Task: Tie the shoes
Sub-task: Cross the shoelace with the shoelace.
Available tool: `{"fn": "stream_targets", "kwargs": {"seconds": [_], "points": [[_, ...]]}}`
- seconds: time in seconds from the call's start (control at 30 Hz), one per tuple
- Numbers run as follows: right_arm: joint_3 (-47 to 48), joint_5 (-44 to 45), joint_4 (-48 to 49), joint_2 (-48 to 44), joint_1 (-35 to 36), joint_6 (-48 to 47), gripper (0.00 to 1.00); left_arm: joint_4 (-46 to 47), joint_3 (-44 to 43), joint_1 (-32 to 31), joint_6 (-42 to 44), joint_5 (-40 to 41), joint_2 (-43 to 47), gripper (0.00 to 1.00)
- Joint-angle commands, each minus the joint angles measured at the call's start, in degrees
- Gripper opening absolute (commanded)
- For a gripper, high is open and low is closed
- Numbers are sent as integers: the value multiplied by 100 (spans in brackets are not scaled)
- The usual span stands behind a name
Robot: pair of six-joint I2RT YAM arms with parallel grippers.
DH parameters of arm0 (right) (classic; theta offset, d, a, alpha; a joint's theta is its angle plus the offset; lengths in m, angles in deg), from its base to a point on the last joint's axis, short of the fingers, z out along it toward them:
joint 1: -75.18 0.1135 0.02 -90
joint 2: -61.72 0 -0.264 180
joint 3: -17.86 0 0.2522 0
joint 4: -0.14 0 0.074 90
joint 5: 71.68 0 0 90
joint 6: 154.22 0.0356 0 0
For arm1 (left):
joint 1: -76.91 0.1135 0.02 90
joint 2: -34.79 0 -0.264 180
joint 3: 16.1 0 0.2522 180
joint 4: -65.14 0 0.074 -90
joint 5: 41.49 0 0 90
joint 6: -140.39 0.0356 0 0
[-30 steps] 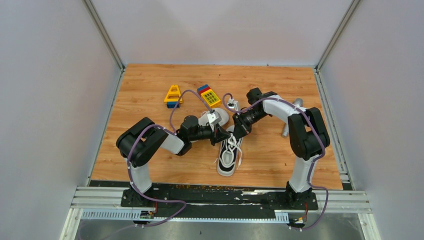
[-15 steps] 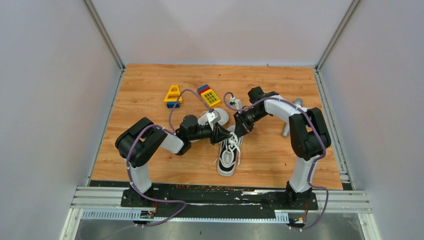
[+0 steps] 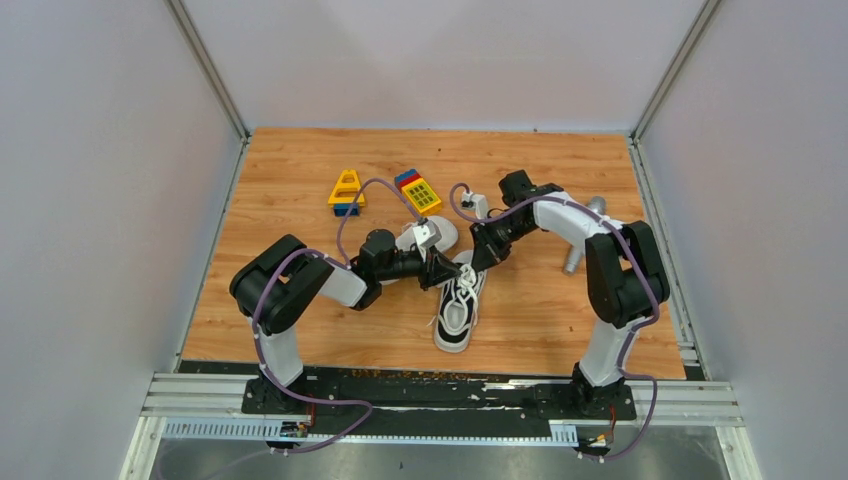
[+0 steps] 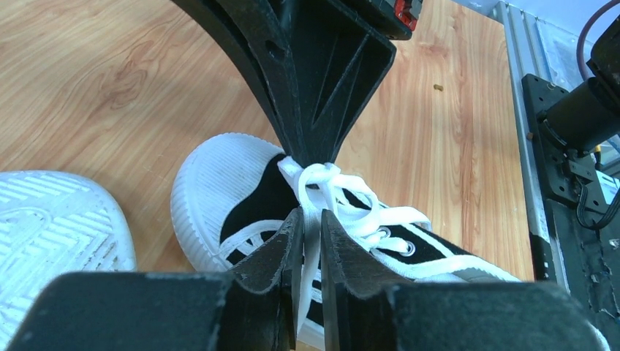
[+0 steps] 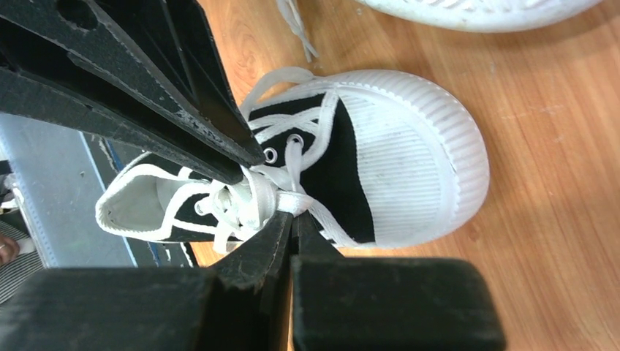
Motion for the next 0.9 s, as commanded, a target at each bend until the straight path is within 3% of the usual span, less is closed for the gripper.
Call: {"fn": "stream_targets", "kwargs": {"seconds": [0.0,0.33,0.5,0.87], "points": [[-159,439,294,-400,-58,160,0,19,5,17,156,-88,176,21],[-517,1123,403,-715,-148,208,0,-390,61,118,281,-181,383,22],[-411,1052,411,-731,-150,250,0,-614,82,153,430,-258,496,34],[1,511,79,-488,-133,559,0,-1055,-263,72,835,-701,1096,43]]}}
